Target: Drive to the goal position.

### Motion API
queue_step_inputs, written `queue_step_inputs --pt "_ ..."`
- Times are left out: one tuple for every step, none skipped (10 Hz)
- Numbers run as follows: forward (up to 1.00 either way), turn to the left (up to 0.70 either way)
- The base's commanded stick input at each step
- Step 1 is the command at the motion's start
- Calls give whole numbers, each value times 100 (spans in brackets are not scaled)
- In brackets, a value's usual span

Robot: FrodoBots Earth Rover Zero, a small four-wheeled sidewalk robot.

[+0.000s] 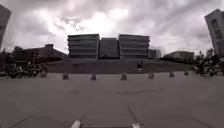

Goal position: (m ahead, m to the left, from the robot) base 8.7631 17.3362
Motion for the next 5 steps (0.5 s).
queue_step_inputs --pt "68 0" --pt "68 0" --pt "68 0" --pt "68 0" --pt "68 0"
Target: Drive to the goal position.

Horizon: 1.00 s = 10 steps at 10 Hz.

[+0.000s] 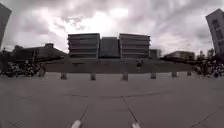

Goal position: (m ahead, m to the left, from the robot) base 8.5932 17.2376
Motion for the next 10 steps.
queue_step_inputs --pt "68 0" --pt "68 0" --pt "68 0" --pt "68 0" --pt "68 0" --pt "68 0" --pt "68 0" --pt "68 0" --pt "68 0" --pt "68 0"
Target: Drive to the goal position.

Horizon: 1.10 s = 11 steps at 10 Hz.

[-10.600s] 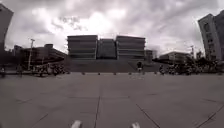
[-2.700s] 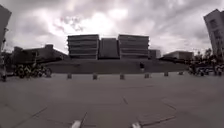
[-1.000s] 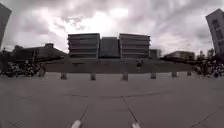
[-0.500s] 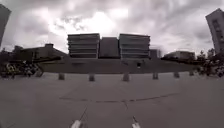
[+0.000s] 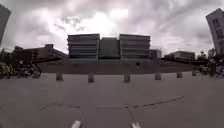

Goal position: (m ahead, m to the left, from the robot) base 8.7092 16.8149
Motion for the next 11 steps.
queue_step_inputs --pt "68 0" --pt "68 0" --pt "68 0" --pt "68 0" --pt "68 0" --pt "68 0" --pt "68 0" --pt "68 0" --pt "68 0" --pt "68 0" --pt "68 0"
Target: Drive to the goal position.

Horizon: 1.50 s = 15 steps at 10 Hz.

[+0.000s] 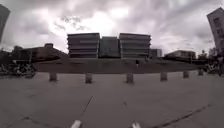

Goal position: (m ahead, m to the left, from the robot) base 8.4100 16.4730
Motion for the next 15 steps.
queue_step_inputs --pt "68 0" --pt "68 0" --pt "68 0" --pt "68 0" --pt "68 0" --pt "68 0" --pt "68 0" --pt "68 0" --pt "68 0" --pt "68 0" --pt "68 0" --pt "68 0" --pt "68 0" --pt "68 0" --pt "68 0"
